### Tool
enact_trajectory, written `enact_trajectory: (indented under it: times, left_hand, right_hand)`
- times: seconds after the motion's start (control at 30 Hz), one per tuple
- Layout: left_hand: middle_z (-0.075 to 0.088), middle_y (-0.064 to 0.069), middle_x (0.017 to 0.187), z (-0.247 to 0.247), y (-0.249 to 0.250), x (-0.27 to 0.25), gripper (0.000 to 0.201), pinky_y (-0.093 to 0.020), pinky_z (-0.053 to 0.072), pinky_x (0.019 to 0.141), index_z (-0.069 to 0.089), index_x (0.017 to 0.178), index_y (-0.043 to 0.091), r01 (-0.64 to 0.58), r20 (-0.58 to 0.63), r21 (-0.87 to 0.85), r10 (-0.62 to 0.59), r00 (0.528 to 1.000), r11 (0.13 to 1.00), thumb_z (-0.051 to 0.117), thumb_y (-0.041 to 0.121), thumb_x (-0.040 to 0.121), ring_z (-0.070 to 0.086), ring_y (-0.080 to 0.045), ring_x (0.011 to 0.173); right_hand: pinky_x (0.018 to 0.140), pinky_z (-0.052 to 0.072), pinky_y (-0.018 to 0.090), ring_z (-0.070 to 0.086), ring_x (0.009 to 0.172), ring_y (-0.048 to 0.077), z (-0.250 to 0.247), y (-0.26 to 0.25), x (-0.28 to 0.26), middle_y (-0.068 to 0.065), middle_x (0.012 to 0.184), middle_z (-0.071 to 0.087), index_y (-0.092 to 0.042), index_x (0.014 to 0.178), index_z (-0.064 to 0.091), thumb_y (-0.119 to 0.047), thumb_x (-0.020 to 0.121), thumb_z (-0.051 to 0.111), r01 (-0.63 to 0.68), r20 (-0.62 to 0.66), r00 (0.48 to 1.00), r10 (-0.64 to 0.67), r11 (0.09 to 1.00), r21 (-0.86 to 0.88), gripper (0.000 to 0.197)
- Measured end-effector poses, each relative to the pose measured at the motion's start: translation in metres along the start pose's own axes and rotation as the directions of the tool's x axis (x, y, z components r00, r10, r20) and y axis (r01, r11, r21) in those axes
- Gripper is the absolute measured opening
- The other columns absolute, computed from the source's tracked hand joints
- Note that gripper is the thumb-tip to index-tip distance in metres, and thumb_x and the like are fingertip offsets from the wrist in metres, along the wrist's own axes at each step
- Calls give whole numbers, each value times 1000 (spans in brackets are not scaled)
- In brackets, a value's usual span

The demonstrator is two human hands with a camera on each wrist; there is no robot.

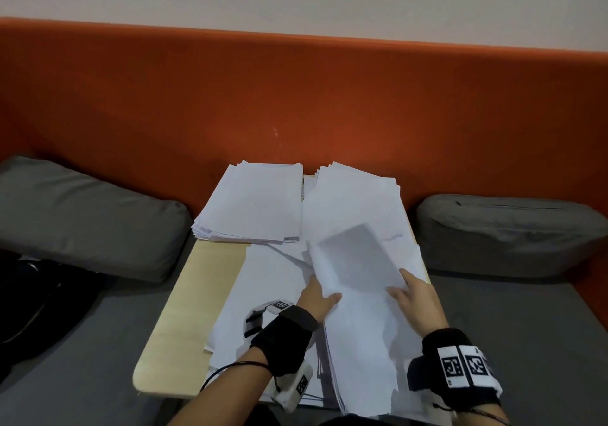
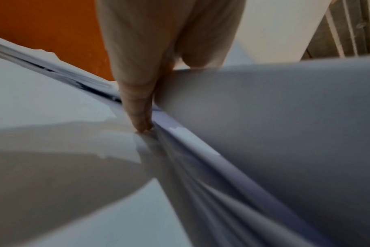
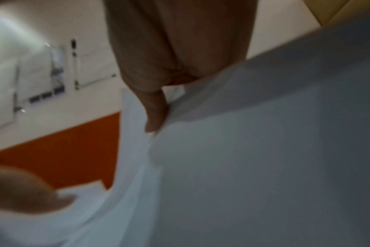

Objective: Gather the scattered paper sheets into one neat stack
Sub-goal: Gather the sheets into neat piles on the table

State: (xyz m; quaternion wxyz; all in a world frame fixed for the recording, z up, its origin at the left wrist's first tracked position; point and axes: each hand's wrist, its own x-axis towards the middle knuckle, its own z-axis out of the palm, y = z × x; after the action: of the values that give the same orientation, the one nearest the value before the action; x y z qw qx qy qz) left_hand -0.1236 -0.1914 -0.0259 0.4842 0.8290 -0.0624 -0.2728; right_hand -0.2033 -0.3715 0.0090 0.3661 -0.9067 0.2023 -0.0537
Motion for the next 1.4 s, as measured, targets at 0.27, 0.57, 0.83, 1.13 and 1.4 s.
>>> enact_trajectory:
  times: [0.27, 0.57, 0.83, 1.13, 1.4]
  left_hand:
    - [70, 3, 91, -29, 2, 6, 31, -23, 57, 66, 53, 116, 11, -2, 101, -673, 94, 990, 740, 61, 8, 87, 69, -8, 76]
    - [69, 18, 61, -56, 80, -11, 17, -11, 51, 61, 62, 79, 18, -436, -247, -563, 361, 899, 702, 62, 2, 85, 63, 6, 59]
    - [66, 0, 93, -58, 80, -6, 43, -19, 53, 72, 59, 112, 2, -413, -180, -499, 375, 909, 762, 74, 16, 74, 64, -10, 82]
    - [41, -16, 142, -26, 18, 33, 58, -34, 36, 106, 29, 141, 1, 97, 88, 72, -103, 991, 993, 54, 18, 92, 44, -30, 129]
    - [31, -13, 150, -6, 15, 28, 61, -26, 27, 109, 22, 145, 5, 111, 89, 148, -125, 988, 983, 50, 25, 95, 33, -24, 137]
  right_hand:
    - [70, 50, 5, 63, 87, -4, -63, -40, -7, -27, 101, 62, -31, 128, 39, 3, 82, 63, 219, -133, 975, -176, 841, 495, 62]
    - [70, 49, 6, 63, 77, -11, -54, -57, 6, -26, 81, 70, -24, 97, 61, 4, 87, 56, 310, -364, 927, -89, 728, 612, 30]
    - [66, 52, 16, 62, 85, 16, -42, -52, 15, -3, 88, 64, -7, 105, 59, -6, 85, 64, 132, -214, 977, 10, 763, 633, 21]
    - [78, 43, 32, 60, 97, 30, -36, 20, 35, 24, 112, 64, 8, 115, 59, -9, 85, 62, -409, 3, 911, 411, 905, 122, 35]
    - [87, 43, 34, 50, 111, 36, 13, 41, 31, 23, 121, 53, -6, 119, 58, -17, 91, 41, -500, 15, 851, 525, 819, -280, 35]
